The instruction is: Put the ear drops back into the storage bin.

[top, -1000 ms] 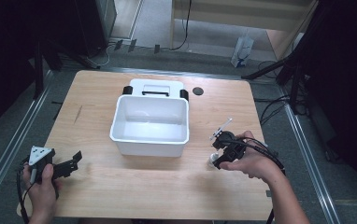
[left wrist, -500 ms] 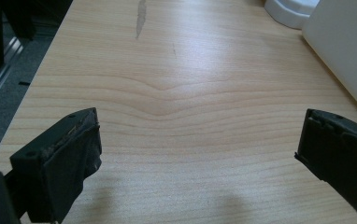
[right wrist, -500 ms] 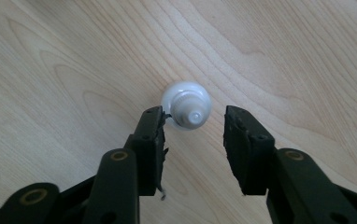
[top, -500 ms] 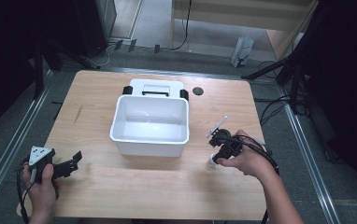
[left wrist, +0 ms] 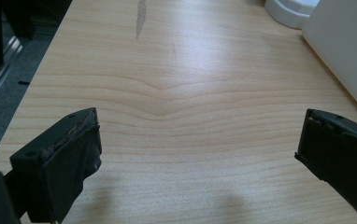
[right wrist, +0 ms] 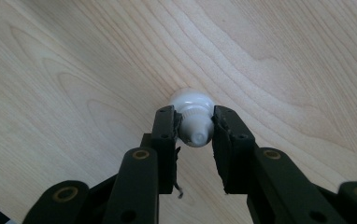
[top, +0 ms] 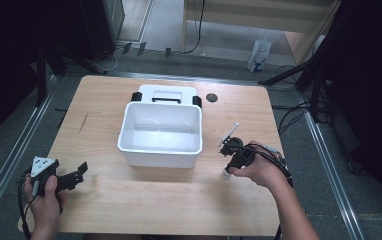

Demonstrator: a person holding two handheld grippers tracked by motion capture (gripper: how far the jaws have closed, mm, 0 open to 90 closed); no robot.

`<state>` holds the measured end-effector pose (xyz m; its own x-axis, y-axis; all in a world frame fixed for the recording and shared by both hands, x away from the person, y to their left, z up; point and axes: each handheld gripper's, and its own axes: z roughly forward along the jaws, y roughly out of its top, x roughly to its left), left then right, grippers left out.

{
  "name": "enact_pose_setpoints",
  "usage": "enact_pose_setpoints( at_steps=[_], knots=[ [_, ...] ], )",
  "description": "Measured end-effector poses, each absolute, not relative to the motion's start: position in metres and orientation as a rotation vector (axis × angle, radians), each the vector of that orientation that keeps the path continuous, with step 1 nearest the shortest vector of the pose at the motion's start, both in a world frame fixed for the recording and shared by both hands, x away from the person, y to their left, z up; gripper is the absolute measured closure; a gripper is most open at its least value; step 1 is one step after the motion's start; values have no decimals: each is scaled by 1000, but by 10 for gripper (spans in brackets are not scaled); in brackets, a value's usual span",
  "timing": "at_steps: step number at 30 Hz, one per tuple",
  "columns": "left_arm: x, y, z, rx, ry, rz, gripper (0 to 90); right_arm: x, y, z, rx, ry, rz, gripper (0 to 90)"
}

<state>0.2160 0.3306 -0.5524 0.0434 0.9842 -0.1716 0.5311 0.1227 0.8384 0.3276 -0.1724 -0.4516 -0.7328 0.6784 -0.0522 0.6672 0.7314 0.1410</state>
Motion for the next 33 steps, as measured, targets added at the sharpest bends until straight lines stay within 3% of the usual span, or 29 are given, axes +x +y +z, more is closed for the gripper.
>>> enact_pose_setpoints(
  at_steps=[13, 33],
  knots=[
    [216, 331, -552, 1517, 1598, 711, 5, 331, -173, -434, 1078, 2822, 200, 721],
    [217, 331, -552, 1510, 1600, 708, 5, 359, -156, -366, 1051, 2792, 282, 722]
  ],
)
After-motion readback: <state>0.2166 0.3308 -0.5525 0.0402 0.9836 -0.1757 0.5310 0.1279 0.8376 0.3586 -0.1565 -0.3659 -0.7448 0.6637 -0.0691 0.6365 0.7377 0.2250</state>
